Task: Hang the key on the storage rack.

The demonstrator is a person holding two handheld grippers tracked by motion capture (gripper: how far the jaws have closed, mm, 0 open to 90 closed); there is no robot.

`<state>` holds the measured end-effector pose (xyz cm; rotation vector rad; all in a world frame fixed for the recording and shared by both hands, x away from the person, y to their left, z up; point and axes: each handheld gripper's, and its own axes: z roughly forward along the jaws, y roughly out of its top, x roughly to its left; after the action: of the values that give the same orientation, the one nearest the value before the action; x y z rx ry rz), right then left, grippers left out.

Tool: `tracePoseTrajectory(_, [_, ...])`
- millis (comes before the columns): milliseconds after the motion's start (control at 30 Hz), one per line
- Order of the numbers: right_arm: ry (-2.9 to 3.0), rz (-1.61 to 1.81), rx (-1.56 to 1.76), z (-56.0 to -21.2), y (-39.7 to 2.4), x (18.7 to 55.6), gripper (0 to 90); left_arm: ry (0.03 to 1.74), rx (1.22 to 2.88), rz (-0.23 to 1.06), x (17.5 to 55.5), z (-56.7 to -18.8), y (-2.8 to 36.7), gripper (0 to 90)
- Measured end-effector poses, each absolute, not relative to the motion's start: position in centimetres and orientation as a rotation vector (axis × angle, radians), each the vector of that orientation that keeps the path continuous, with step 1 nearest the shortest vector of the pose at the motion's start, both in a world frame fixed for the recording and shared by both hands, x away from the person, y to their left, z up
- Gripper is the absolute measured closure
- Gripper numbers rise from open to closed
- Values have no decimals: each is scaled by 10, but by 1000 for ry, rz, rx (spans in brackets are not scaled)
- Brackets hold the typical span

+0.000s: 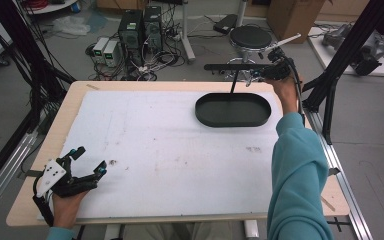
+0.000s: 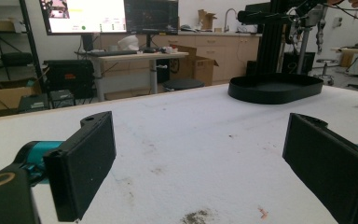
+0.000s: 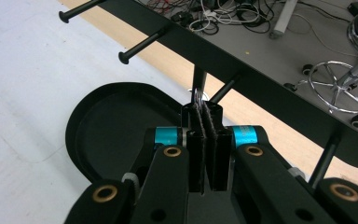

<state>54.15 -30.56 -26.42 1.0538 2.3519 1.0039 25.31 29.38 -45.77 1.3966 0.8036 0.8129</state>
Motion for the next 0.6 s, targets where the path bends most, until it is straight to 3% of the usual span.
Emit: tracePoseTrajectory(600, [2280, 951, 1043, -266, -302, 544, 863, 803, 1398, 814, 253, -458, 294, 99])
